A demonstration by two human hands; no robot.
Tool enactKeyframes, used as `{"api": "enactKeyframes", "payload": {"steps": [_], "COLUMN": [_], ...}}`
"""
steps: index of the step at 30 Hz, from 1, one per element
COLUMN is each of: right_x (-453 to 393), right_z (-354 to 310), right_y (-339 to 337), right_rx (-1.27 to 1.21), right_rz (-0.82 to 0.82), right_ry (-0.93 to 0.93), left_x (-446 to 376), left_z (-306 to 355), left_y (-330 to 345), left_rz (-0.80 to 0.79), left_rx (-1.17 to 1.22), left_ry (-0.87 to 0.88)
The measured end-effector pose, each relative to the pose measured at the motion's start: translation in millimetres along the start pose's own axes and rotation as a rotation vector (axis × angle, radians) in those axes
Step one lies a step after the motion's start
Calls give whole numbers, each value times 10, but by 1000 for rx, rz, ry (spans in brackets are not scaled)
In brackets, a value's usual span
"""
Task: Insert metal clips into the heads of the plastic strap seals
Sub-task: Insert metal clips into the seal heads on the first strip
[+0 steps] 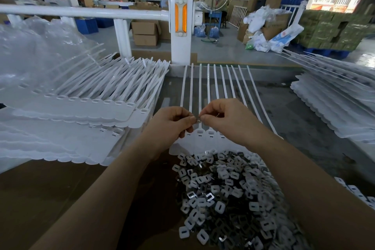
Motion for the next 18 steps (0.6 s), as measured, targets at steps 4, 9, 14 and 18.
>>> {"api": "enactKeyframes", "payload": {"steps": [4,9,14,18], "right_x": [5,-7,-1,-3], "right_z": [-8,31,92,75], "right_y": [28,45,86,115], "right_rx": [-28,-32,-26,-17], "right_rz": [-30,10,-17,-32], "right_ry": [14,73,113,91], "left_x": [0,-9,-18,-14], "left_z": [8,-2,-33,14], "left_y": [-1,11,5,28], "left_rz": [21,75,76,30], "left_rx": [-72,-134,-229,-211], "left_ry": [34,54,56,120]}}
Point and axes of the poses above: each hand's wrist, its own x-axis away from the middle knuckle, its own y-axis out of the palm, z = x × y, the point moved 4 cm from there along -x, towards the middle knuckle, and after that the axes turned 14 degrees about x, right-handed, at the moved point
